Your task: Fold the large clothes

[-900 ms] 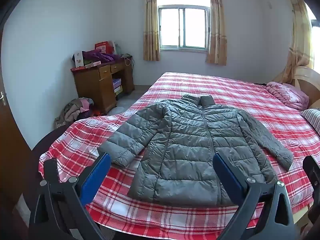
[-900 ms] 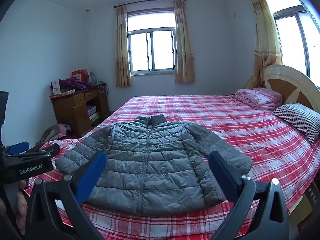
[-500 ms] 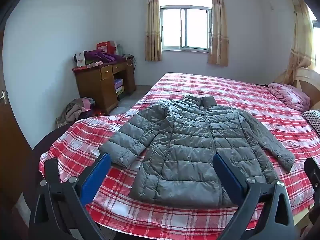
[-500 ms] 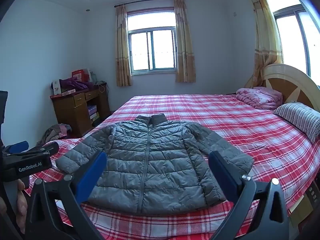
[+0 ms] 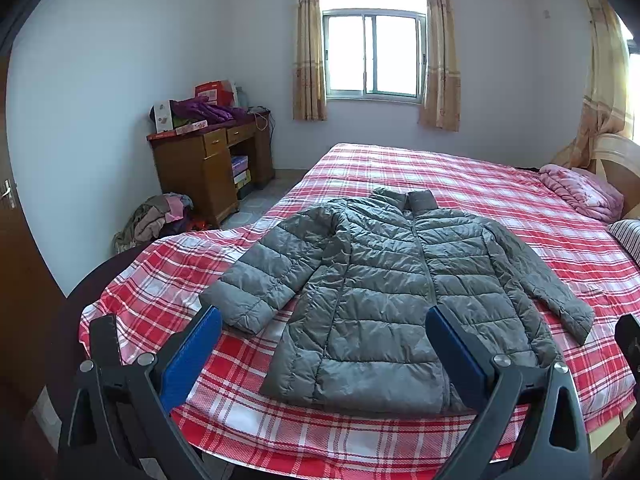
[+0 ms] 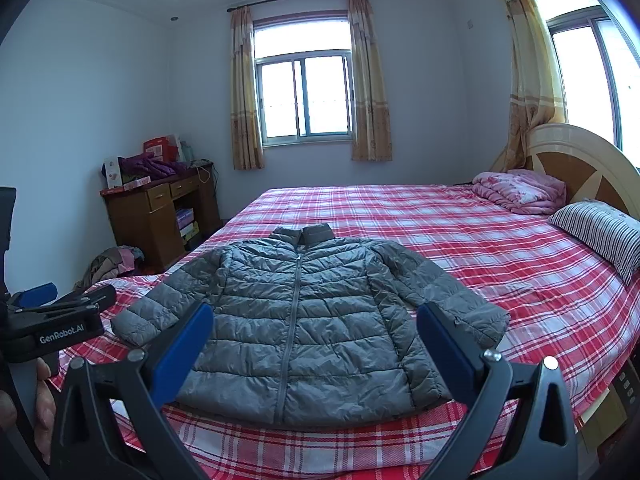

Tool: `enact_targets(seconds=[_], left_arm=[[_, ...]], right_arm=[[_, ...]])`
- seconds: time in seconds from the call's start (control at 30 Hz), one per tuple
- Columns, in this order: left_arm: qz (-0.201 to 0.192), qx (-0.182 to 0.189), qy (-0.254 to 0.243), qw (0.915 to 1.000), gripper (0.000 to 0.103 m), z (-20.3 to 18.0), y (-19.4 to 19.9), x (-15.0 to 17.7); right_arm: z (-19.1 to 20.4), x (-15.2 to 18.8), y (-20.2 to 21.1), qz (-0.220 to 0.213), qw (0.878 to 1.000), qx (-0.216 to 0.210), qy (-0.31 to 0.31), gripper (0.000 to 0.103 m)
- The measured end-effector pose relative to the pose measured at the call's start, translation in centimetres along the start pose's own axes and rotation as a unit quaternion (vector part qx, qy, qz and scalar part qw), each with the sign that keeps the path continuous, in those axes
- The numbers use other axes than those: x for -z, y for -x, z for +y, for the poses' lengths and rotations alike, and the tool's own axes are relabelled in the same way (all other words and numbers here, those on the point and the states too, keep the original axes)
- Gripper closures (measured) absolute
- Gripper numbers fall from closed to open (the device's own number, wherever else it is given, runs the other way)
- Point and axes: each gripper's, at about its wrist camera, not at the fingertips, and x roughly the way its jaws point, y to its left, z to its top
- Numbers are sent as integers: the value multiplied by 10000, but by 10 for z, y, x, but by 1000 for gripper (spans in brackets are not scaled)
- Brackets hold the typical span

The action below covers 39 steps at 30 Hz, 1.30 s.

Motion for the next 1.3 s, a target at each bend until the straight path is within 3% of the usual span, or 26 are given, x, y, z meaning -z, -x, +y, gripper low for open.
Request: enact_targets(seconds=[1.3], left_arm=[[-99,-13,49,9999,1,2,3,-4]], right_arm=[[0,2,-6,154,9999,-37,-13,0]])
